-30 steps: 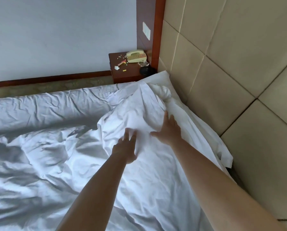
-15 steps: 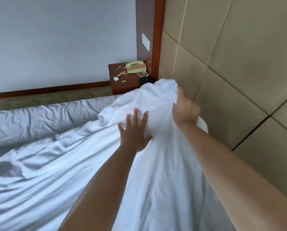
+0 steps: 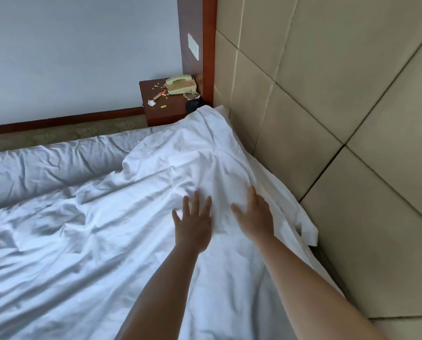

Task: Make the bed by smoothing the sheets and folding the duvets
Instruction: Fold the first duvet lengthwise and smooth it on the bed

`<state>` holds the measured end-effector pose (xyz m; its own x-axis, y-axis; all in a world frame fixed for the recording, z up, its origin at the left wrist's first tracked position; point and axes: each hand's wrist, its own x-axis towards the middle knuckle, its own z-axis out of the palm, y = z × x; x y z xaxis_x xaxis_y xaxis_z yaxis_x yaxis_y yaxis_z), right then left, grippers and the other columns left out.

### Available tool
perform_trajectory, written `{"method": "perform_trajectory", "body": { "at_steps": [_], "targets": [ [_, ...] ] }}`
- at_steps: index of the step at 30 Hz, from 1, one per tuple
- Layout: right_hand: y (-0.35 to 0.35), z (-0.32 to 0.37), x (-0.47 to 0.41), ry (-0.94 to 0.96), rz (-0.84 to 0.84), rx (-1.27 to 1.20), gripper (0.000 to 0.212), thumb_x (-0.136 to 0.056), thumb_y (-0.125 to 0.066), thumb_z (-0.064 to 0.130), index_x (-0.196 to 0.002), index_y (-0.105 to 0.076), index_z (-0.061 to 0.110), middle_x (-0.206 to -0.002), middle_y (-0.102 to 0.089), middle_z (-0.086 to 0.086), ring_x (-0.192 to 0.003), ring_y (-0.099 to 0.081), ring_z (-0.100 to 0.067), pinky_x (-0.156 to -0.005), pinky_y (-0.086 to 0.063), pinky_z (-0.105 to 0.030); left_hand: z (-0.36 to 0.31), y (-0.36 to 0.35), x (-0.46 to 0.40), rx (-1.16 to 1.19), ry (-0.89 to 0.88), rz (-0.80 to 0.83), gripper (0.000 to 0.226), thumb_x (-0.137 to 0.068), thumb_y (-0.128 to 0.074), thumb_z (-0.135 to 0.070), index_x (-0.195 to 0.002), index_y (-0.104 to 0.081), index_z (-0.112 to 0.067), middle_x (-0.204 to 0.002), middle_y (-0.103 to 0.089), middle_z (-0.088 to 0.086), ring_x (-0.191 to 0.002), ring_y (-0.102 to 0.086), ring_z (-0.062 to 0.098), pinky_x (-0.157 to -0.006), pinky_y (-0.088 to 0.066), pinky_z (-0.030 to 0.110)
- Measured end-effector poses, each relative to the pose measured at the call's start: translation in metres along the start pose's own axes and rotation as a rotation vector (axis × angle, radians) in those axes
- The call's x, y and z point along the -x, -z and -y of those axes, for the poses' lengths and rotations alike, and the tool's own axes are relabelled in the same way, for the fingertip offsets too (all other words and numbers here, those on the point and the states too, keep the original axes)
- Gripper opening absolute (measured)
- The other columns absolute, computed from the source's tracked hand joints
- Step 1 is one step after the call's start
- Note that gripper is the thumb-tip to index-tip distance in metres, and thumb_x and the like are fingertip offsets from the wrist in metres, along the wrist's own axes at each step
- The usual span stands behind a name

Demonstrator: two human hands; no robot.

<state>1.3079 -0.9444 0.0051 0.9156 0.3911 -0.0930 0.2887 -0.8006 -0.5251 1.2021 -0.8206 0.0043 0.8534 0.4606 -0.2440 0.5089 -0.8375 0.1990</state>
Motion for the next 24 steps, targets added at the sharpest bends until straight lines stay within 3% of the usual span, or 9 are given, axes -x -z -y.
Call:
{"method": "perform_trajectory", "body": {
  "at_steps": [3,8,10,12,15,18,20,22,24],
  "targets": [
    [0.006,-0.016,0.029,-0.084,-0.038,0.010,0.081,-0.091,-0.048,0.056,-0.152,-0.012,0.020,-0.147,-0.037,-0.008,-0.134,-0.036,-0.027,-0.106,-0.033,-0.041,-0.015,-0.011,0.024,0.015,-0.029,0.018,0.064,-0.102,-0.028,-0.020,-0.151,0.011,-0.031,-0.157,0.026,-0.001,-0.146,0.020,0.023,-0.116,-0.003,0.058],
    [-0.010,-0.049,0.085,-0.393,0.233,-0.132,0.112,-0.073,-0.065,0.067,-0.150,0.008,0.034,-0.158,-0.005,-0.009,-0.144,-0.014,-0.030,-0.112,-0.025,-0.050,-0.022,-0.027,0.058,-0.005,-0.051,0.017,0.080,-0.095,-0.044,-0.013,-0.151,0.010,-0.032,-0.157,0.025,-0.001,-0.147,0.017,0.021,-0.117,-0.006,0.055],
    [-0.026,-0.059,0.101,-0.458,0.298,-0.189,0.114,-0.074,-0.068,0.061,-0.150,0.013,0.033,-0.156,-0.012,-0.013,-0.142,-0.022,-0.033,-0.111,-0.028,-0.049,-0.022,-0.040,0.068,-0.034,-0.060,0.040,0.087,-0.093,-0.051,-0.016,-0.151,0.012,-0.032,-0.157,0.026,0.000,-0.146,0.017,0.022,-0.117,-0.008,0.055],
    [-0.035,-0.061,0.108,-0.360,0.306,-0.146,0.097,-0.088,-0.058,0.049,-0.151,0.012,0.025,-0.150,-0.034,-0.010,-0.133,-0.041,-0.031,-0.106,-0.036,-0.043,-0.023,-0.058,0.077,-0.073,-0.065,0.055,0.091,-0.092,-0.053,-0.014,-0.150,0.014,-0.032,-0.156,0.029,0.000,-0.146,0.019,0.023,-0.117,-0.009,0.055],
    [-0.017,-0.049,0.102,-0.179,0.114,-0.123,0.067,-0.099,-0.043,0.025,-0.153,-0.005,0.021,-0.128,-0.058,-0.010,-0.112,-0.058,-0.031,-0.091,-0.048,-0.037,-0.030,-0.071,0.089,-0.103,-0.075,0.108,0.092,-0.093,-0.053,-0.012,-0.149,0.016,-0.035,-0.155,0.031,0.000,-0.146,0.019,0.024,-0.116,-0.010,0.056],
    [0.019,-0.036,0.091,0.025,-0.072,0.082,0.055,-0.098,-0.041,0.017,-0.150,-0.022,0.022,-0.109,-0.063,-0.009,-0.096,-0.062,-0.028,-0.076,-0.050,-0.037,-0.044,-0.062,0.091,-0.101,-0.109,0.078,0.090,-0.095,-0.051,-0.015,-0.149,0.018,-0.034,-0.156,0.028,-0.001,-0.147,0.014,0.023,-0.116,-0.012,0.054],
    [0.040,-0.027,0.086,0.151,-0.207,0.194,0.053,-0.094,-0.047,0.009,-0.145,-0.037,0.018,-0.100,-0.062,-0.013,-0.084,-0.063,-0.030,-0.065,-0.049,-0.036,-0.053,-0.045,0.088,-0.078,-0.126,0.030,0.088,-0.096,-0.050,-0.018,-0.148,0.019,-0.033,-0.157,0.025,-0.001,-0.148,0.011,0.022,-0.116,-0.014,0.053],
    [0.053,-0.022,0.084,0.257,-0.427,0.298,0.049,-0.078,-0.061,0.002,-0.126,-0.060,0.013,-0.079,-0.062,-0.013,-0.061,-0.062,-0.029,-0.046,-0.043,-0.031,-0.055,-0.033,0.088,-0.069,-0.140,0.020,0.085,-0.097,-0.048,-0.025,-0.149,0.019,-0.033,-0.158,0.023,-0.001,-0.148,0.011,0.022,-0.116,-0.013,0.054],
    [0.053,-0.028,0.082,0.223,-0.575,0.460,0.046,-0.067,-0.069,0.004,-0.111,-0.068,0.016,-0.074,-0.062,-0.008,-0.057,-0.061,-0.024,-0.039,-0.037,-0.024,-0.050,-0.034,0.093,-0.065,-0.146,0.050,0.081,-0.098,-0.046,-0.035,-0.150,0.016,-0.033,-0.157,0.026,-0.001,-0.147,0.014,0.023,-0.116,-0.012,0.055]
  ]
}}
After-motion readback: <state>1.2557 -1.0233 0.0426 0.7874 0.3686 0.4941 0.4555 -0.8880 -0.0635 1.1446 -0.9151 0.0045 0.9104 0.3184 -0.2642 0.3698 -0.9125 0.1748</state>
